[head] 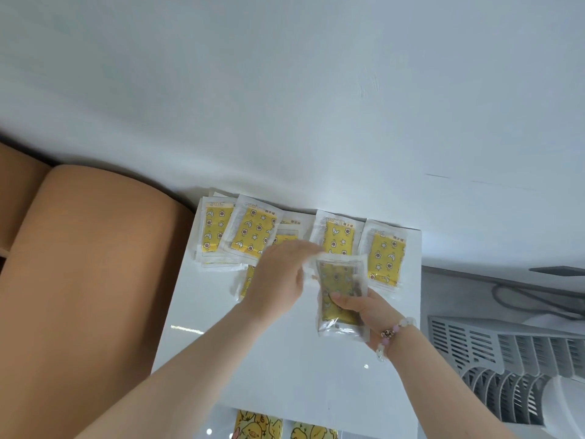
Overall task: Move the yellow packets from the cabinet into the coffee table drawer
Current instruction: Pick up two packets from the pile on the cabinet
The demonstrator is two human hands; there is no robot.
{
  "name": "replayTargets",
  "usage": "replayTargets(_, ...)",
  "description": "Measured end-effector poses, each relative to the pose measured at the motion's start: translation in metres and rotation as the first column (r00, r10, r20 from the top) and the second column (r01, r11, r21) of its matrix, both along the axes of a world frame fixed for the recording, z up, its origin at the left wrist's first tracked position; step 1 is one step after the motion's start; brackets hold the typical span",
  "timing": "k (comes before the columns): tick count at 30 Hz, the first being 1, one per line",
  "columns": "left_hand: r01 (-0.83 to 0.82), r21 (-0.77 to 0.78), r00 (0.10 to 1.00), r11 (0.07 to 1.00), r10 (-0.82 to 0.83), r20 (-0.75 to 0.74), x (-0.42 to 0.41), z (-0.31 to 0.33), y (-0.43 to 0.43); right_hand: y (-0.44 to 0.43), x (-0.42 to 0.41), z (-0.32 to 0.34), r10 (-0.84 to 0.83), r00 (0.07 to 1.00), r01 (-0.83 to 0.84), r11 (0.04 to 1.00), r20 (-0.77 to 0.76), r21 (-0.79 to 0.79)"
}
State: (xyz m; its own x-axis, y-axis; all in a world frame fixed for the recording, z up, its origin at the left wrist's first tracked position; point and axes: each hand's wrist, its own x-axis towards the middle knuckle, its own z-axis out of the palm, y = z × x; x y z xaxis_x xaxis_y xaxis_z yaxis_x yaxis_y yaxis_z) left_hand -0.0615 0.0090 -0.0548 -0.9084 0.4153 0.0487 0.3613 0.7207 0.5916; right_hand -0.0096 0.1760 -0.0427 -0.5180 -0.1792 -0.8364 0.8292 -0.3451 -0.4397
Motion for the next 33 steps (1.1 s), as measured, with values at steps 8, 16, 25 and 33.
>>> replayTargets(8,-0.529,-0.498,0.695,0.687,0.688,0.211,-0.055,0.0,-0.042,0.004,0.011,-0.008,-0.142,0.99,0.14,0.984,0.005,0.109)
replayTargets(16,-0.419,-0.691,0.76,0.588,0.644,0.086,-0.064,-0.018,-0.029,0.006,0.014,-0.012,-0.185,0.983,0.176,0.95,0.014,0.26)
replayTargets(25,-0.469,-0.587,0.666,0.66,0.7,0.256,-0.073,-0.021,-0.035,0.007,0.01,-0.011,-0.187,0.982,0.168,0.943,0.037,0.286)
replayTargets(33,-0.778,0.124,0.423,0.616,0.368,0.828,-0.042,0.011,-0.018,-0.002,-0.013,-0.001,-0.155,0.987,0.157,0.843,-0.047,0.515)
